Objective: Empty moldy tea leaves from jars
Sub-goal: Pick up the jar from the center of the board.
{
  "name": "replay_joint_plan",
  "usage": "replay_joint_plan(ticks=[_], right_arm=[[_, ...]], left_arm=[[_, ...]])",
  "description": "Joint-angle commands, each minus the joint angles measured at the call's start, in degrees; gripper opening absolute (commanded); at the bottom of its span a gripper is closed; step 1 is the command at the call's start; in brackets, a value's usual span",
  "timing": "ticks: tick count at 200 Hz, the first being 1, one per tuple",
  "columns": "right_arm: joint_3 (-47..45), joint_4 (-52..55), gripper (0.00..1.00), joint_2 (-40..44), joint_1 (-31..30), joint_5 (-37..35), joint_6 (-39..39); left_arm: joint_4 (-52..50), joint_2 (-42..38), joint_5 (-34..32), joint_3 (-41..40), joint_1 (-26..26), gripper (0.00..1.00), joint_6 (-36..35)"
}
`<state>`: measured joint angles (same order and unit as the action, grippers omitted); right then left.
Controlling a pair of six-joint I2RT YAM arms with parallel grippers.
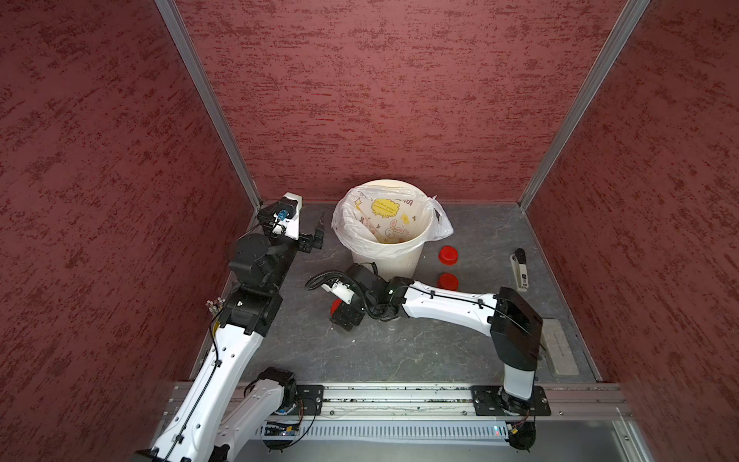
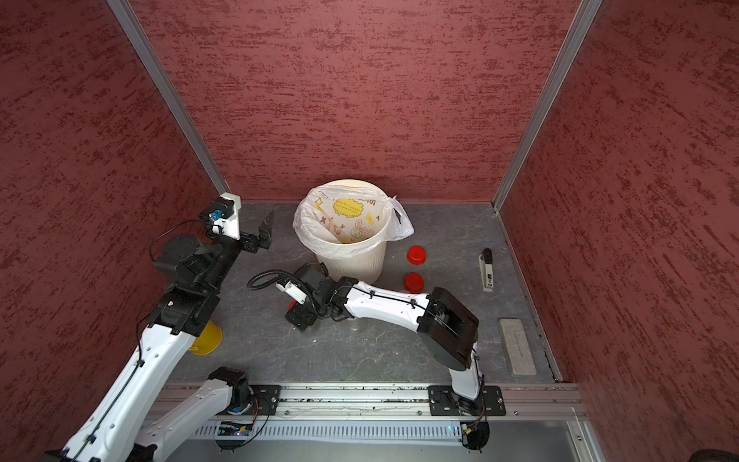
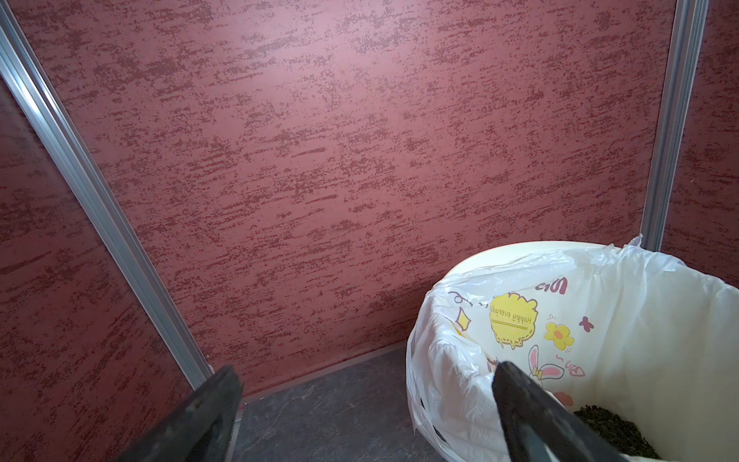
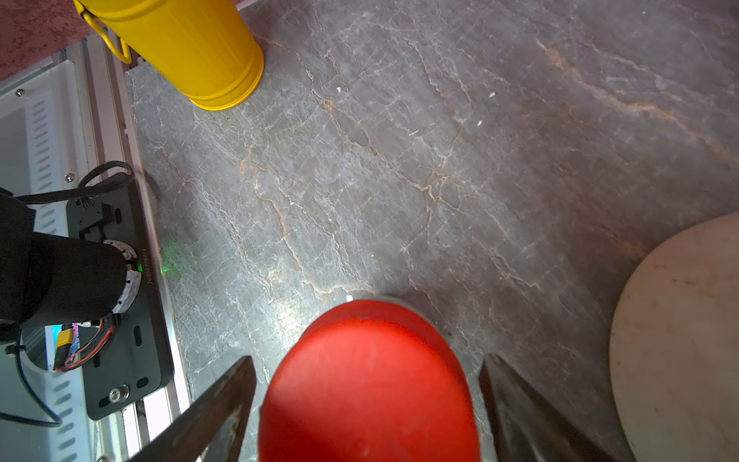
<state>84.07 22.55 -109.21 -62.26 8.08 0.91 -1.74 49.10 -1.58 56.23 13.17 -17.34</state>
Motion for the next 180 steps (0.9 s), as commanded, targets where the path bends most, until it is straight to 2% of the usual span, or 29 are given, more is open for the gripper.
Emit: replay_joint_plan(ticks=[1, 88, 180], right_arm=[[2.1, 0.7, 0.88, -0.8, -0.3, -1.4, 0.1], [2.4, 1.7, 0.79, -1.8, -0.3, -1.5, -0.1], [3.2, 2.7, 0.59, -1.2, -0.5, -2.6, -1.0]], left_arm=[[0.3, -0.8, 0.4, -0.5, -0.7, 1.00, 0.5], [0.4, -0.8, 1.0, -0.8, -1.3, 1.00, 0.7], [0.7, -0.8, 1.6, -0.9, -1.9, 1.00, 1.0]])
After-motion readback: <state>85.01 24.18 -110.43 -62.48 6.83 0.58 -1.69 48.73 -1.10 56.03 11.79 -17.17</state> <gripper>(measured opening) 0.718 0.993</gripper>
